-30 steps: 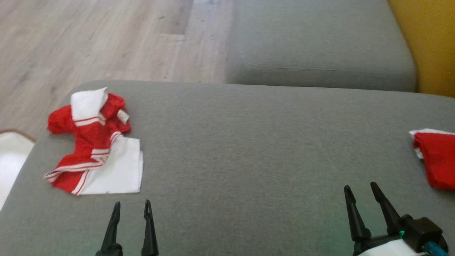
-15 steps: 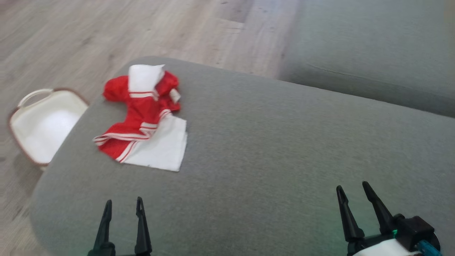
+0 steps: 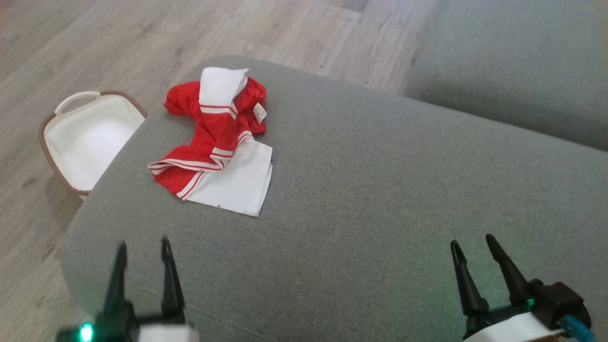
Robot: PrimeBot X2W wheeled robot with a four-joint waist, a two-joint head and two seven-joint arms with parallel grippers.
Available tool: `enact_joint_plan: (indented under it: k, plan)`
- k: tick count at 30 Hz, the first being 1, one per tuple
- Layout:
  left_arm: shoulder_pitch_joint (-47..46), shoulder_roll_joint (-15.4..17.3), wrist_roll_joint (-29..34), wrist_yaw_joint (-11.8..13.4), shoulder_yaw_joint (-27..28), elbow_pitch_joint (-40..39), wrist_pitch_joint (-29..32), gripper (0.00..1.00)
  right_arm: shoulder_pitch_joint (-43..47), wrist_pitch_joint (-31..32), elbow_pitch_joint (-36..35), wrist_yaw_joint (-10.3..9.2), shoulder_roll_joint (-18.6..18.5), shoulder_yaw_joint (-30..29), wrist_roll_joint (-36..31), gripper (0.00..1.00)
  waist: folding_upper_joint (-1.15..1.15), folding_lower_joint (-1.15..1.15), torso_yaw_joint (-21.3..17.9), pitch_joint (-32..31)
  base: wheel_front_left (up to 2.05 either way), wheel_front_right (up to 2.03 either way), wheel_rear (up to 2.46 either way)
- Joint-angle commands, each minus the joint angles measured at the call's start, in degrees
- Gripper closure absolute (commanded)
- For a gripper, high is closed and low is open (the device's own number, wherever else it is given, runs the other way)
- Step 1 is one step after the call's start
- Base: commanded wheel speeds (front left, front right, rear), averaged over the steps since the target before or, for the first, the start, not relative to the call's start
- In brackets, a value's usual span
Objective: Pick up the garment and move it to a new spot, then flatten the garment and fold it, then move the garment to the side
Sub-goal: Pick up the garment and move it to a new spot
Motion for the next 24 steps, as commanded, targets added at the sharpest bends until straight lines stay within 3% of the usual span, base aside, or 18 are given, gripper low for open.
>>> enact_joint_plan:
  k: [1,10,19,24]
  plan:
    - [-4.9,0.3,0.7,-0.4,2.1,-2.4,-0.3,0.0,-2.7,-0.6,-2.0,-0.05,-1.9,0.8,-0.4,0.0,0.0,0.0,-0.1,1.0,0.0,0.0,0.0]
    - [-27.9,3.9,2.6,-4.1,3.7,2.3,-0.3,0.0,-6.8,-0.6,-4.5,-0.05,-8.5,0.5,-1.6,0.0,0.0,0.0,-0.8,13.2,0.0,0.0,0.0]
    - [-51.5,5.8,3.4,-9.0,0.1,20.2,4.1,0.0,-10.5,-0.6,-8.1,-0.05,-16.6,0.9,-1.8,0.0,0.0,0.0,-1.9,23.9,0.0,0.0,0.0]
    - [-61.4,5.5,3.6,-8.9,-0.3,31.2,5.1,0.0,-12.2,-0.6,-10.6,-0.05,-20.1,1.3,-1.5,0.0,0.0,0.0,-3.1,28.3,0.0,0.0,0.0]
